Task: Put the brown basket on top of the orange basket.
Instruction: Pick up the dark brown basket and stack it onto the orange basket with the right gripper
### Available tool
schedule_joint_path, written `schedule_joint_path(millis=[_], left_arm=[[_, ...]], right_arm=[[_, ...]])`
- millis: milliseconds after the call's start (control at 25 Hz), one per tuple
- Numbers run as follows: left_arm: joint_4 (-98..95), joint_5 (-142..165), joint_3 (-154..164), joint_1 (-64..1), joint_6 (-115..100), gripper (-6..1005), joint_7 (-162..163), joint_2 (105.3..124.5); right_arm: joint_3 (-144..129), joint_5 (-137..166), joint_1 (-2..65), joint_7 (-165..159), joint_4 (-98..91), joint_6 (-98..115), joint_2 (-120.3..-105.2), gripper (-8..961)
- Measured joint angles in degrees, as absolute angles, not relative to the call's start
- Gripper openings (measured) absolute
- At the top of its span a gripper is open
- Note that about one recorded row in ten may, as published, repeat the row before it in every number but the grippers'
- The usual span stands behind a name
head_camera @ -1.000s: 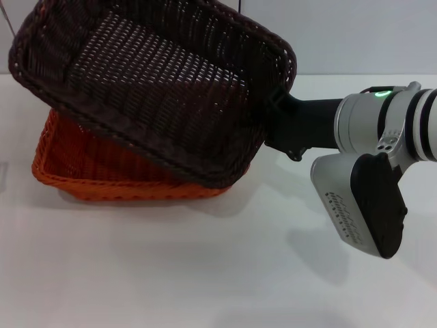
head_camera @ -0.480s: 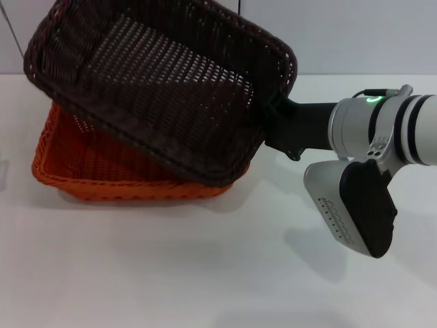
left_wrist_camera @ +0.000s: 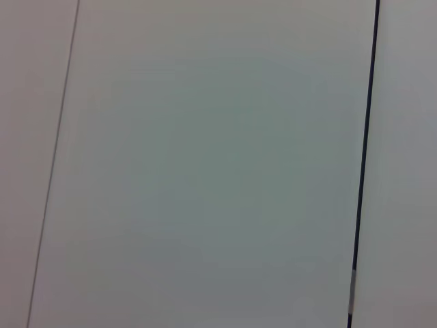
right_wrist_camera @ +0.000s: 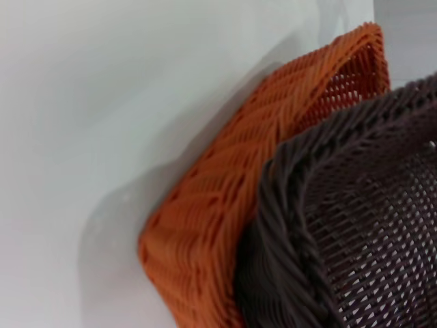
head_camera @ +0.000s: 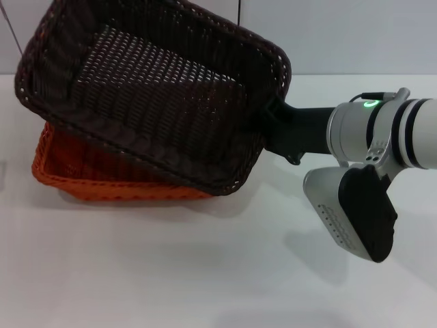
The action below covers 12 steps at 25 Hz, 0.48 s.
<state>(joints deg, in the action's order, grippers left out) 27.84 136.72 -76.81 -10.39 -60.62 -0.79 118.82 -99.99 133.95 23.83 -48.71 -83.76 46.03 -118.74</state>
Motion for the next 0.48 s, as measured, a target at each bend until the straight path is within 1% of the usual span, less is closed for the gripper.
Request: schedule_joint_path(millis=[80, 320, 480], left_arm=[[27.79, 136.57, -76.81, -10.41, -60.6, 786, -0.79, 118.82], [27.71, 136.39, -76.81, -10.77, -60.48, 786, -0.79, 118.83], [27.62, 136.38, -76.81, -11.45, -59.85, 786, -0.79, 118.82]], right_arm=[[-100.59, 135.17, 23.56, -49.05, -83.74, 46.02, -118.74, 151], [-101.21, 137.65, 22.21, -50.38, -85.0, 46.01, -118.67, 239], [-101.06, 137.78, 20.67, -50.42, -87.45, 46.03, -118.65, 329]])
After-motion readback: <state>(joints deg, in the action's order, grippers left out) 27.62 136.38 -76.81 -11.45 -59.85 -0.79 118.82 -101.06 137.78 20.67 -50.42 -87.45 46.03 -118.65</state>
